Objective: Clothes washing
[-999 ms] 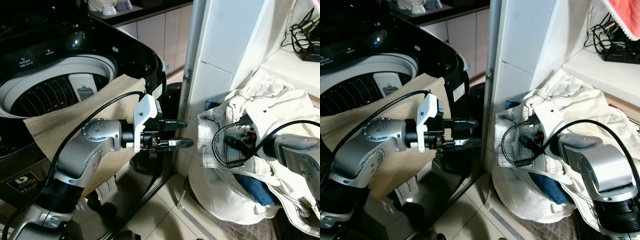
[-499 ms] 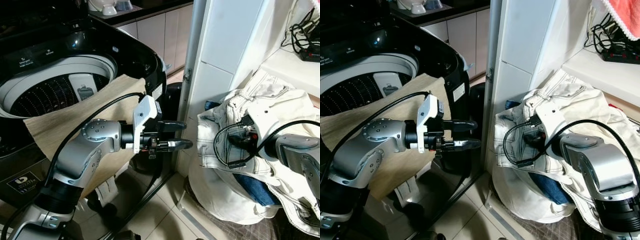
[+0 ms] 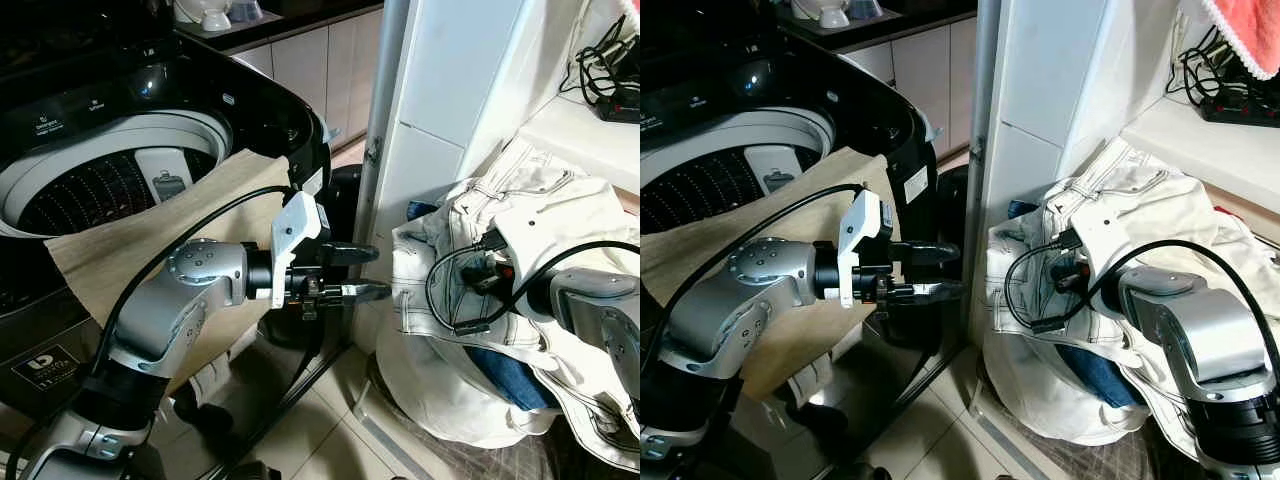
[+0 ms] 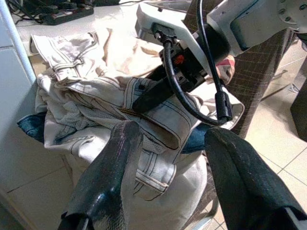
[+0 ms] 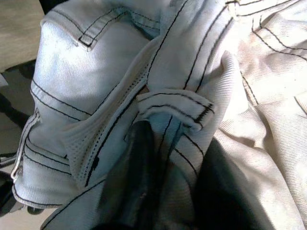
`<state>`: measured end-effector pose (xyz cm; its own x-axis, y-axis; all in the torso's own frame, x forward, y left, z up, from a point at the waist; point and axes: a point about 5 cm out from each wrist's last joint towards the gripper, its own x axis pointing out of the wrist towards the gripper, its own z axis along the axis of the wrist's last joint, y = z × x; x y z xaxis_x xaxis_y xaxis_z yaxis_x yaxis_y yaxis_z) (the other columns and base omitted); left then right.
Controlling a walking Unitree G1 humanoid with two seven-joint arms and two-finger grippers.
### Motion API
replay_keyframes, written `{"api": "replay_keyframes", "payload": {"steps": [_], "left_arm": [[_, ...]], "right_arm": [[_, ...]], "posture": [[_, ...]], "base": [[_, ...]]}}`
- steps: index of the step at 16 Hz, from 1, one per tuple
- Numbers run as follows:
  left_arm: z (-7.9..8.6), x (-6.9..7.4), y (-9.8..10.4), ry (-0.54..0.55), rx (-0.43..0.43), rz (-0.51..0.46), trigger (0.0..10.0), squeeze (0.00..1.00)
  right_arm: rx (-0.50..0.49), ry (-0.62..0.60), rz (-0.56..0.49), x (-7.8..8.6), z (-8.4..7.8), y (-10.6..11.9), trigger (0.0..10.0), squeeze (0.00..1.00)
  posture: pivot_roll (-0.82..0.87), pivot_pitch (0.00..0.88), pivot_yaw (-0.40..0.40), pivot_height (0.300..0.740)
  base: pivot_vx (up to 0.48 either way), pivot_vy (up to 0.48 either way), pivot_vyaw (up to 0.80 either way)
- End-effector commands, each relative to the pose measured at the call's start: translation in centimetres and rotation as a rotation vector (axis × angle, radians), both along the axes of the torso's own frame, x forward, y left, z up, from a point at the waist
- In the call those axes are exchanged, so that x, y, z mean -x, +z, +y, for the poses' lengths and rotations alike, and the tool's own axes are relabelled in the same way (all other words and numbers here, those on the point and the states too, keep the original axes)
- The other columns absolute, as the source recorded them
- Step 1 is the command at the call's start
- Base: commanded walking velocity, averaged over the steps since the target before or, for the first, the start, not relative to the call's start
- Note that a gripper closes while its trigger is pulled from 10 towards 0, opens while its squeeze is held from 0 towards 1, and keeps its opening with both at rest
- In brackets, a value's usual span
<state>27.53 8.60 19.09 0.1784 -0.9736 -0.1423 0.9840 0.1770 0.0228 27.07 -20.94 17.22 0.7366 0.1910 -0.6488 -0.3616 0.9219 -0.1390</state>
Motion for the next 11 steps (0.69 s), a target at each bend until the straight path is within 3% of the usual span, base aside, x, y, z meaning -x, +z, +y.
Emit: {"api": "replay_keyframes", "payload": {"steps": [1,5,8,11], "left_arm": [[-0.2,0.3,0.0,-0.008,-0.011,-0.008,10.0,0.0],[-0.2,0.3,0.1,-0.008,-0.005,-0.006,10.0,0.0],[-0.3,-0.2,0.6,0.05,0.025,-0.04,10.0,0.0],[-0.9,-2.1,2.5,0.22,0.159,-0.144,10.0,0.0]], "right_arm": [[-0.032,0.003,-0.005,0.0,-0.1,0.2,0.0,0.0],[-0.05,-0.006,-0.01,0.1,-0.3,0.3,0.0,0.0],[-0.135,-0.035,-0.102,-0.4,-0.7,2.5,0.0,0.0],[-0.38,-0.039,-0.328,-1.3,-1.0,7.8,0.0,0.0]], "posture": [[-0.1,0.0,0.033,0.74],[-0.1,0.0,0.033,0.74],[-0.1,0.0,0.034,0.74],[-0.11,0.0,0.031,0.74]], "base": [[0.0,0.0,0.0],[0.0,0.0,0.0],[0.0,0.0,0.0],[0.0,0.0,0.0]]}}
